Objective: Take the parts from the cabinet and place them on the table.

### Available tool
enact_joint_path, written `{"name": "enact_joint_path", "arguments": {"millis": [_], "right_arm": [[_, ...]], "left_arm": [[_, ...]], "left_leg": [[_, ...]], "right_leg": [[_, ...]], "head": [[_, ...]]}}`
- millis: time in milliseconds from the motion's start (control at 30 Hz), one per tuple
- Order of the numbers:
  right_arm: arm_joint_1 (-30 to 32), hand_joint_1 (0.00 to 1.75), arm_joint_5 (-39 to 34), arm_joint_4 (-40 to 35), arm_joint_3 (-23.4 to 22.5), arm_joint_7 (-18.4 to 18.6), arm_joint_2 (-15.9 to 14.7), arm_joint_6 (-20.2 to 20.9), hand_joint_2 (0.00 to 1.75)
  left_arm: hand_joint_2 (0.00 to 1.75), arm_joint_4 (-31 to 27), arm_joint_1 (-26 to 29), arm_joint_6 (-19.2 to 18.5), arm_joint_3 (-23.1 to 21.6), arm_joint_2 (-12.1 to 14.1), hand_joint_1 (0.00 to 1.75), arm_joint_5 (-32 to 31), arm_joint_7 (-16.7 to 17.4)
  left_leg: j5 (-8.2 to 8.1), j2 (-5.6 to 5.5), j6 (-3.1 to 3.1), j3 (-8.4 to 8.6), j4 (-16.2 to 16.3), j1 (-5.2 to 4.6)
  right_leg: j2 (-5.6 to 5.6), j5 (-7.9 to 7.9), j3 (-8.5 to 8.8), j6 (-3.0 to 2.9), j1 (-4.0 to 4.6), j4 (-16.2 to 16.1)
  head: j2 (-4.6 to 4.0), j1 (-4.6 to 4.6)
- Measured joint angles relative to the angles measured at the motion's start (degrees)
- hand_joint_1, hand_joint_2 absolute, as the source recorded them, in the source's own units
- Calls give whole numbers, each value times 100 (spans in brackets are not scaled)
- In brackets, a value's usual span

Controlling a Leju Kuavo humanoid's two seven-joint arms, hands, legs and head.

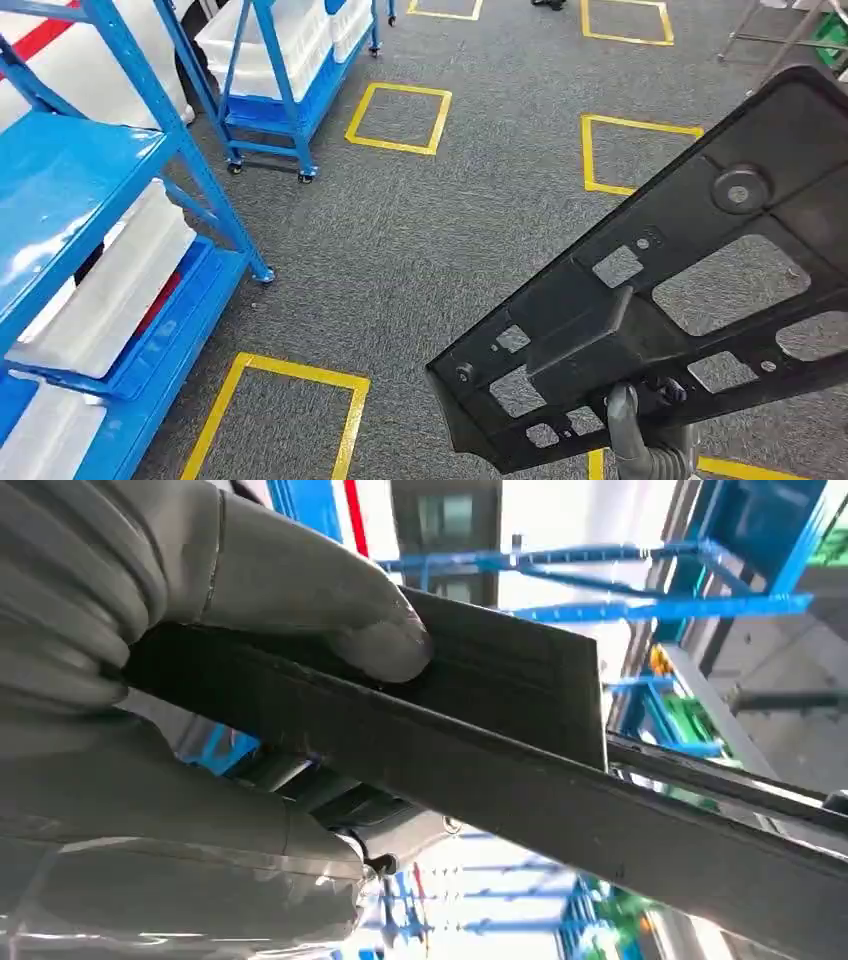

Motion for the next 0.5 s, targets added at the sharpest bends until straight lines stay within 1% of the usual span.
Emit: {"name": "enact_joint_path", "arguments": {"millis": [33, 100, 133, 167, 200, 233, 267, 300, 333, 367, 400, 433, 467, 500], "right_arm": [[9, 175, 61, -20, -7, -19, -4, -24, 175], [34, 175, 160, -59, -35, -37, -9, -74, 175], [36, 175, 190, -85, -55, -39, -17, -94, 175], [39, 175, 210, -98, -65, -48, -35, -109, 175], [17, 175, 242, -107, -66, -48, -37, -124, 175], [9, 175, 262, -109, -68, -50, -37, -146, 175], [15, 175, 293, -109, -68, -52, -37, -166, 175], [21, 175, 352, -109, -68, -52, -37, -188, 175], [21, 175, 415, -109, -66, -50, -37, -216, 175], [20, 175, 467, -109, -66, -48, -37, -238, 175], [17, 175, 518, -109, -68, -39, -37, -256, 175], [17, 175, 574, -114, -68, -28, -35, -264, 175], [13, 175, 601, -125, -66, -28, -35, -271, 175], [-4, 175, 633, -129, -66, -22, -35, -271, 175]], "left_arm": [[175, -4, -8, -2, 13, 2, 0, -2, 9], [175, -20, -22, 0, 22, 4, 0, -2, 9], [175, -22, -32, 2, 24, 2, 0, -2, 9], [175, -28, -39, 4, 28, 2, 0, -4, 5], [175, -33, -36, 9, 43, 2, 0, -13, 0], [175, -33, -35, 11, 68, 2, 0, -22, -4], [175, -33, -32, 15, 94, 2, 0, -28, -7], [175, -33, -33, 24, 116, 7, 0, -53, -18], [175, -33, -38, 31, 129, 9, 0, -68, -24], [175, -33, -51, 39, 135, 11, 0, -74, -37], [175, -33, -64, 46, 140, 11, 0, -83, -44], [175, -33, -80, 50, 146, 11, 0, -85, -55], [175, -33, -91, 57, 151, 9, 0, -85, -57], [175, -33, -100, 72, 159, 0, 0, -85, -63]], "left_leg": [[-25, 53, 32, -3, 36, -18], [-21, 148, 112, -14, 30, -66], [17, 232, 176, 0, -51, -31], [30, 307, 208, 23, -73, -42], [25, 371, 259, 27, -81, -53], [21, 451, 275, 21, -78, -77], [13, 535, 286, 21, -75, -102], [3, 619, 301, 20, -74, -125], [-7, 706, 308, 26, -73, -145], [-20, 788, 317, 37, -73, -169], [-33, 858, 315, 57, -73, -183], [-51, 922, 312, 84, -74, -195], [-66, 977, 303, 114, -76, -201], [-87, 1030, 270, 127, -71, -235]], "right_leg": [[52, 23, -49, 42, -14, -10], [163, 47, -87, 136, -69, -41], [129, 22, -88, 172, -71, -3], [-279, -61, -150, 175, -53, 135], [-505, -233, -299, 190, -35, 414], [-604, -458, -539, 210, -36, 865], [-630, -640, -770, 220, -40, 1313], [-637, -731, -957, 221, -40, 1654], [-642, -684, -1029, 215, -39, 1758], [-654, -507, -950, 193, -31, 1567], [-688, -250, -733, 153, -12, 1133], [-789, 13, -432, 96, 28, 562], [-1099, 133, -161, 11, 104, 54], [-1197, 85, -149, -46, 133, 11]], "head": [[0, 0], [0, 0], [0, 0], [0, 2], [0, 0], [0, 2], [0, 0], [0, 2], [0, 0], [0, 2], [0, 0], [0, 0], [0, 2], [0, 0]]}}
